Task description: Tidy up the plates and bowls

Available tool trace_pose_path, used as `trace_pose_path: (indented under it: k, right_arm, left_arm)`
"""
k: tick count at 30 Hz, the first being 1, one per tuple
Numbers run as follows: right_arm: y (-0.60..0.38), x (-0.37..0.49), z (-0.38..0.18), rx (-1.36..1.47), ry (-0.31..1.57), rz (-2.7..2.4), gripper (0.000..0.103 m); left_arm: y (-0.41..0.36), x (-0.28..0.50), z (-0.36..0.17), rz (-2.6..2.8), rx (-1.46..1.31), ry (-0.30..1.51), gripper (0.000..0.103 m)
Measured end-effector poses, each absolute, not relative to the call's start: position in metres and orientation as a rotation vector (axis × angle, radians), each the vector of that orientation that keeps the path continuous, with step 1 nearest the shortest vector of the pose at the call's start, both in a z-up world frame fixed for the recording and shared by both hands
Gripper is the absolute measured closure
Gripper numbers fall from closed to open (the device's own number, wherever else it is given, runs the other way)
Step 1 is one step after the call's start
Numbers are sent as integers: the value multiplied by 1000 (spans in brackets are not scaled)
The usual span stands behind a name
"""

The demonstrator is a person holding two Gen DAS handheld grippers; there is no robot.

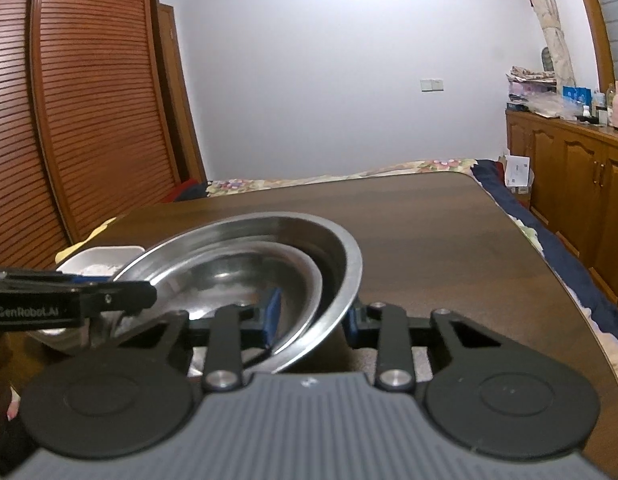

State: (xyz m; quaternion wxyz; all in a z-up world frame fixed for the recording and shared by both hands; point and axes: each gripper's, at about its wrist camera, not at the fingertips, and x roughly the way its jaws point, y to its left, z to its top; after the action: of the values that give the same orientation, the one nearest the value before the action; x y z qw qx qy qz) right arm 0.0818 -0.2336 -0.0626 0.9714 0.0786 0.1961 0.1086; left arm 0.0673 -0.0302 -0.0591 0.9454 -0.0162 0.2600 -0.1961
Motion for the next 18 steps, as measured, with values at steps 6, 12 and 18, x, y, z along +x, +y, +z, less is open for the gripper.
trace_pose_path:
  k: [6,12,18]
  right_arm:
    - [-234,81,-53,155,373,222,71]
    - [-232,80,-42,162,349,234,71]
    - [-227,80,-30,166,331,260,71]
  left_arm:
    - [-26,66,-51,-408,-42,520,72]
    - [-21,61,-36,-406,-37,484,72]
    - [-11,58,-21,-402,-35,461,72]
